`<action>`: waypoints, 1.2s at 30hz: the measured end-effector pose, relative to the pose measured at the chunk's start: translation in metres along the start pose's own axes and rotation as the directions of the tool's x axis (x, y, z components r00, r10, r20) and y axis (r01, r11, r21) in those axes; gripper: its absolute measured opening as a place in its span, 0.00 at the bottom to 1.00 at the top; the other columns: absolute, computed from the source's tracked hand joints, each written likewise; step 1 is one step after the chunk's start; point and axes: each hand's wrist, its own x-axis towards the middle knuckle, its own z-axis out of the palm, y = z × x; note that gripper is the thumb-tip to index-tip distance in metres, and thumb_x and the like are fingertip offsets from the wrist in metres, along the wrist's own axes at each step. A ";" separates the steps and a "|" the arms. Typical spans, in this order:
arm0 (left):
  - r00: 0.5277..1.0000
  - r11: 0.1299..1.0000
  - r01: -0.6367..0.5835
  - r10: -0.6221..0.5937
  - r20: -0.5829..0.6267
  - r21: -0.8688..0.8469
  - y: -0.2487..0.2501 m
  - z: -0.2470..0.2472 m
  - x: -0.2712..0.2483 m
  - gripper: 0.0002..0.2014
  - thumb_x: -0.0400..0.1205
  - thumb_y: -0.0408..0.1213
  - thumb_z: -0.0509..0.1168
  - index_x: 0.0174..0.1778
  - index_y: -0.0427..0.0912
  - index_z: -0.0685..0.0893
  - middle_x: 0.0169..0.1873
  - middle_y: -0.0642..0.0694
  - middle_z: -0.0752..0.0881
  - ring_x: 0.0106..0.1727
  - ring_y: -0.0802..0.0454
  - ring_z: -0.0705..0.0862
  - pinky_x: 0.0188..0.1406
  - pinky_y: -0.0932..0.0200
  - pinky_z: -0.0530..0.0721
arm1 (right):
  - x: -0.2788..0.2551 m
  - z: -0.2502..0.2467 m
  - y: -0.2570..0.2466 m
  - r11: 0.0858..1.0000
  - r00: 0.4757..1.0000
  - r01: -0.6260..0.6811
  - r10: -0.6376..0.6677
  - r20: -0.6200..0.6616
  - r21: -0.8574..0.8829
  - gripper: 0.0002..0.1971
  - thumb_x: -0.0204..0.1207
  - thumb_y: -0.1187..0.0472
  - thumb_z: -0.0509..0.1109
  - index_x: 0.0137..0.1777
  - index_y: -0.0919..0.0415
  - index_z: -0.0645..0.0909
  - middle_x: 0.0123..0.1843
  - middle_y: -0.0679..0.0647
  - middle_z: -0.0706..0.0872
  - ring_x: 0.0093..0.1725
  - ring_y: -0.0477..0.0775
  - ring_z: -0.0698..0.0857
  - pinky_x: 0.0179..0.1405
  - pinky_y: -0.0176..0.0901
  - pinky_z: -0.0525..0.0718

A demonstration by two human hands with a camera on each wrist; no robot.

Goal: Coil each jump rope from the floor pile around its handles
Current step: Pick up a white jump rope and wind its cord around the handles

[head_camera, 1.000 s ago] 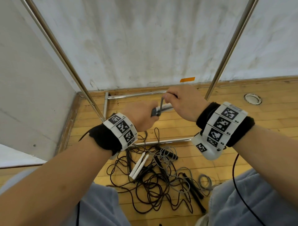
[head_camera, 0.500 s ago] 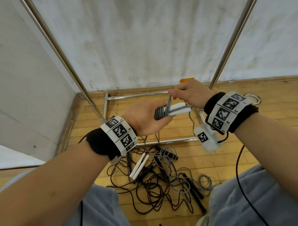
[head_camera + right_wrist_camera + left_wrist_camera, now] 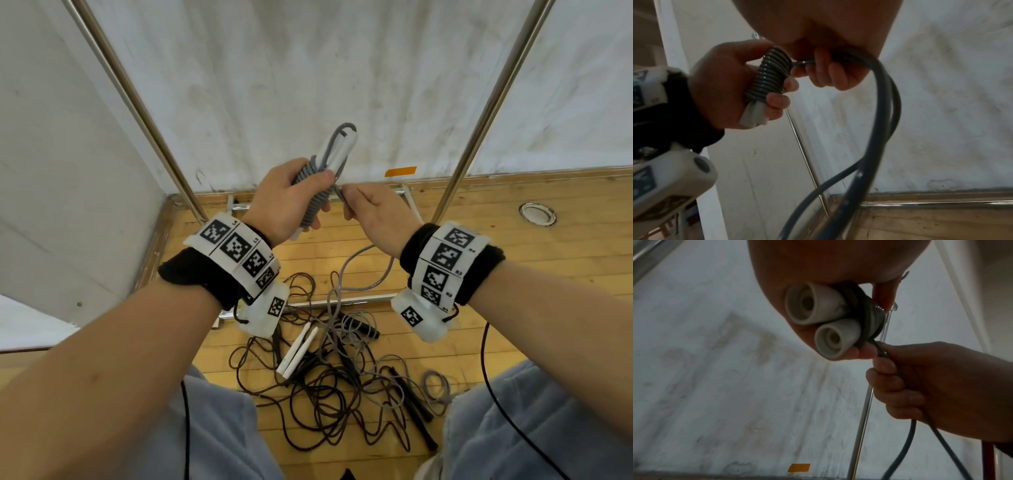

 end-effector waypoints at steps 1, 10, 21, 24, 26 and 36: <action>1.000 1.000 -0.001 0.001 -0.010 -0.002 0.001 -0.002 0.001 0.07 0.84 0.40 0.63 0.46 0.40 0.80 0.30 0.40 0.85 0.22 0.46 0.81 0.21 0.55 0.78 | 0.001 0.000 -0.002 1.000 1.000 -0.007 0.008 -0.028 0.010 0.22 0.86 0.54 0.52 0.28 0.53 0.71 0.25 0.44 0.70 0.26 0.42 0.70 0.31 0.39 0.67; 0.998 0.998 -0.044 0.042 -0.038 -0.054 0.007 -0.007 0.000 0.03 0.83 0.39 0.65 0.45 0.46 0.82 0.33 0.40 0.85 0.22 0.49 0.83 0.19 0.57 0.80 | -0.001 -0.002 -0.001 0.976 0.993 0.081 -0.097 -0.071 -0.201 0.16 0.83 0.54 0.61 0.34 0.59 0.75 0.25 0.45 0.69 0.25 0.43 0.69 0.25 0.30 0.65; 0.996 0.994 -0.062 0.057 -0.062 -0.093 0.007 -0.006 0.003 0.04 0.83 0.40 0.65 0.52 0.48 0.80 0.37 0.40 0.85 0.24 0.49 0.84 0.20 0.59 0.79 | 0.001 0.001 0.000 0.928 0.974 -0.199 0.152 0.167 0.316 0.15 0.86 0.53 0.54 0.43 0.53 0.79 0.21 0.40 0.69 0.20 0.42 0.65 0.20 0.38 0.67; 0.996 0.998 -0.045 0.041 -0.077 -0.051 0.005 -0.008 0.005 0.04 0.82 0.43 0.65 0.47 0.49 0.78 0.35 0.41 0.86 0.24 0.43 0.83 0.23 0.54 0.80 | 0.003 0.000 0.004 0.955 0.988 -0.144 0.123 0.095 0.258 0.16 0.85 0.52 0.55 0.37 0.52 0.75 0.20 0.40 0.70 0.18 0.39 0.66 0.21 0.35 0.64; 0.994 0.999 -0.044 0.043 -0.102 -0.013 0.003 -0.010 0.007 0.06 0.82 0.44 0.66 0.46 0.48 0.77 0.34 0.40 0.87 0.25 0.43 0.84 0.24 0.52 0.81 | 0.004 -0.003 0.005 0.973 0.991 -0.120 0.105 0.087 0.197 0.20 0.85 0.50 0.55 0.31 0.53 0.70 0.18 0.39 0.68 0.18 0.39 0.66 0.24 0.36 0.64; 0.990 0.859 -0.042 0.106 -0.097 0.510 -0.023 -0.018 0.016 0.13 0.81 0.51 0.65 0.49 0.48 0.70 0.33 0.44 0.83 0.31 0.45 0.84 0.26 0.51 0.80 | -0.002 -0.023 -0.002 0.987 0.995 -0.071 0.081 0.063 -0.145 0.25 0.85 0.48 0.55 0.27 0.58 0.69 0.17 0.44 0.65 0.15 0.41 0.66 0.19 0.28 0.66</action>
